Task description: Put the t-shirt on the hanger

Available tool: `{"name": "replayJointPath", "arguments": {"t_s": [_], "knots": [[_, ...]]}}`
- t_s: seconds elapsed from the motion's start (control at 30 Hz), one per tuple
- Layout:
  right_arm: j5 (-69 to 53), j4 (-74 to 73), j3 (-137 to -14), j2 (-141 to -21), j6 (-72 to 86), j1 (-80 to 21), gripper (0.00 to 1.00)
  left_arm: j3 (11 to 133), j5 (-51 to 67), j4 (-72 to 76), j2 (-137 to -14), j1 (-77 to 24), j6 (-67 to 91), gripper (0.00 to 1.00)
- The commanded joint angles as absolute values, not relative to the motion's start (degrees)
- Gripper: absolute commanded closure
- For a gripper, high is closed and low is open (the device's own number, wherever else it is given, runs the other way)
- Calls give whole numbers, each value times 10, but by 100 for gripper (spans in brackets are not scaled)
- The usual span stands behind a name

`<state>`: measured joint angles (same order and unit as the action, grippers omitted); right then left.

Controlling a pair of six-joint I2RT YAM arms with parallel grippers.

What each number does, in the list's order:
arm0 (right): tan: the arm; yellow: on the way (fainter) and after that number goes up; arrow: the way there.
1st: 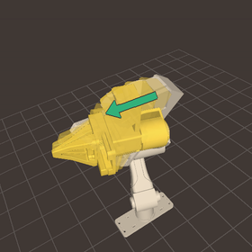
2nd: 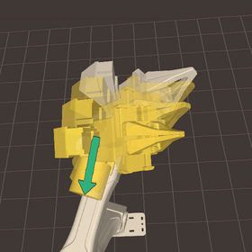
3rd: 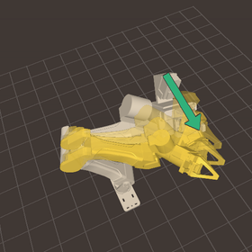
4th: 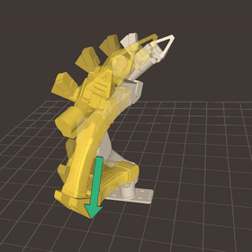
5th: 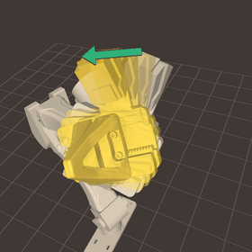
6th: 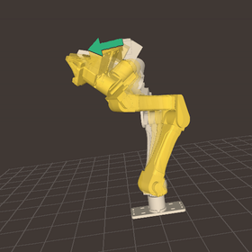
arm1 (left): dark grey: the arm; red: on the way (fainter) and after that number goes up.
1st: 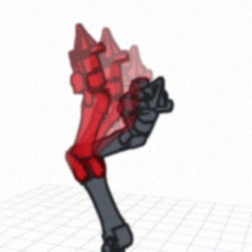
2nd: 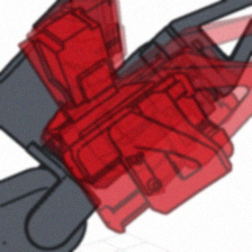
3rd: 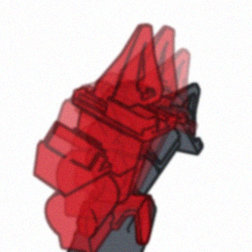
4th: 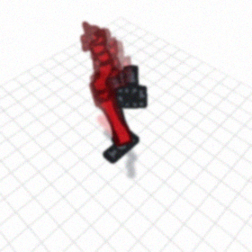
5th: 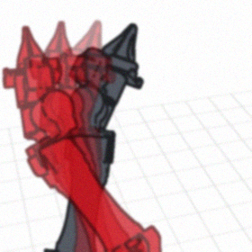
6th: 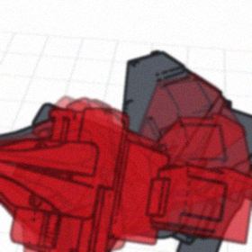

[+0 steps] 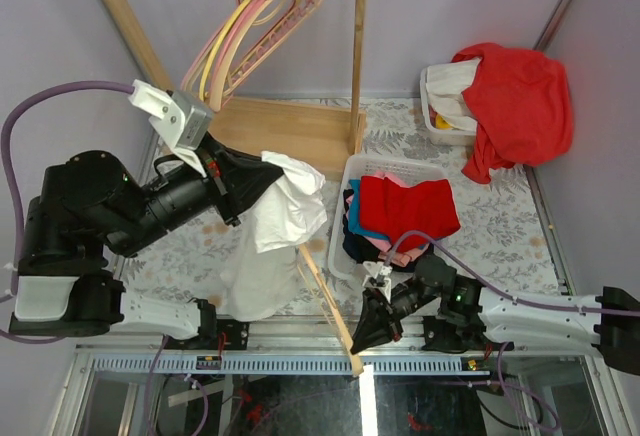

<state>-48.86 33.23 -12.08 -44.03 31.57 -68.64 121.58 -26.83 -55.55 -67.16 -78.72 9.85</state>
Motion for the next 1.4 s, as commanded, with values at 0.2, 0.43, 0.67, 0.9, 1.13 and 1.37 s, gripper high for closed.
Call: {"name": "replayJointPath", "arguments": {"t_s": [0.2,0.43,0.67,0.9,1.13,1.37], "knots": [[-529,468,-144,-448,309,-792,100,1183,-326,-546,-643,-790,110,100],[-432,519,-70,-488,331,-872,100,999,-500,-563,-600,-790,239,100],[-420,505,-58,-437,313,-885,100,799,-405,-408,-477,-790,225,100],[-271,423,-119,-434,207,-884,100,842,-348,-360,-498,-790,169,97],[-165,359,-195,-437,105,-874,100,835,-336,-332,-512,-790,165,97],[-128,301,-288,-429,43,-790,100,1041,-296,-359,-668,-790,78,95]]}}
